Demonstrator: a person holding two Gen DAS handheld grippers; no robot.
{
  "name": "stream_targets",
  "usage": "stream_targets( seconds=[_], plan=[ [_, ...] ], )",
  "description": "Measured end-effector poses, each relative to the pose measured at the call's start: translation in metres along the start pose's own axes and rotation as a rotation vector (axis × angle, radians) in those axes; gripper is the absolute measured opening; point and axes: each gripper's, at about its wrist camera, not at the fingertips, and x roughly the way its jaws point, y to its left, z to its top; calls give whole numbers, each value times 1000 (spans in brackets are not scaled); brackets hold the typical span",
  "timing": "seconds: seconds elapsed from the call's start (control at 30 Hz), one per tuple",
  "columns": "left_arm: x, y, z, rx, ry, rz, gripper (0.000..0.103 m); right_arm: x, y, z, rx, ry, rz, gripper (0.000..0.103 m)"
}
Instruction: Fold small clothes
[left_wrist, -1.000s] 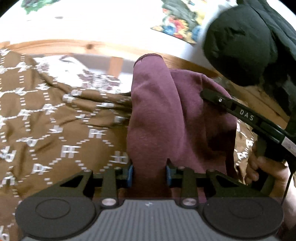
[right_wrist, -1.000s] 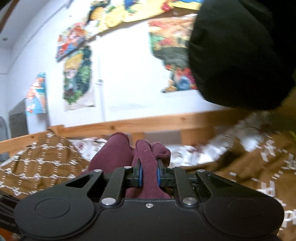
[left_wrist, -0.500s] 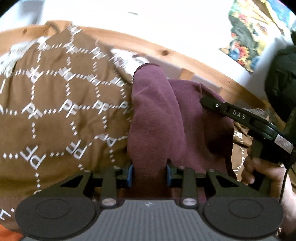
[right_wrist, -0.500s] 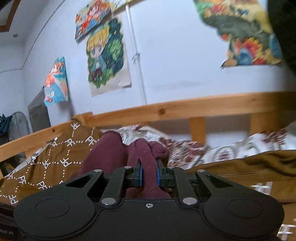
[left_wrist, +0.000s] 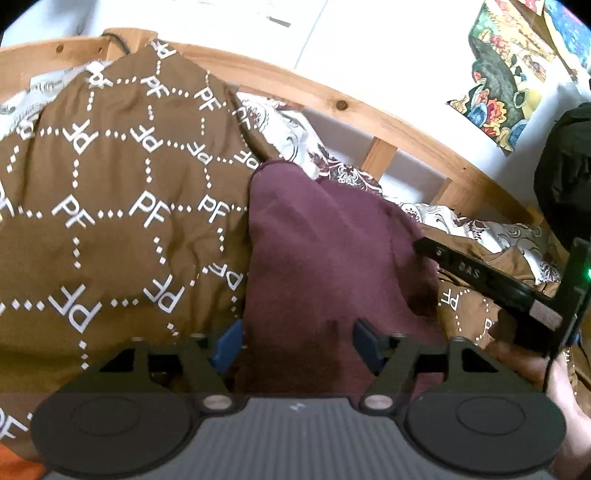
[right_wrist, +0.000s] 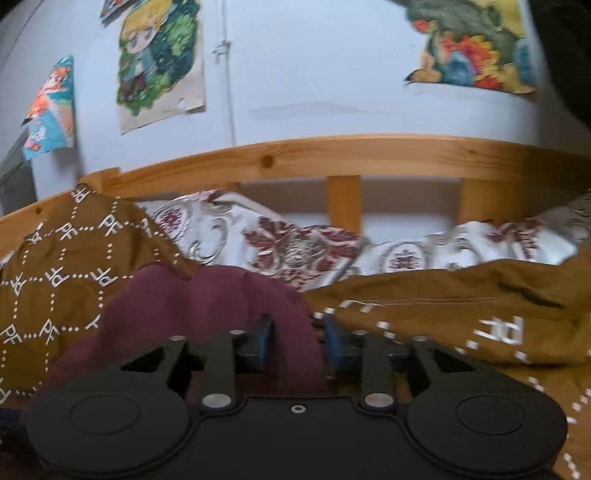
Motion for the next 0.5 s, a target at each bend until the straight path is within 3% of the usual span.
stream_targets(
  seconds=[0.1, 0.2, 0.37, 0.5],
  plan=[
    [-8, -10, 3, 41, -11, 20, 87, -18, 1, -1, -34, -26, -24, 53],
    [-18, -20, 5, 74, -28, 44, 96, -39, 3, -2, -49, -61, -19, 71],
    [-42, -34, 4, 104, -66, 69, 102, -81, 2, -4, -16, -106, 20, 98],
    [-62, -43, 1, 120, -86, 92, 102, -115, -8, -5, 66, -138, 46, 102]
  ],
)
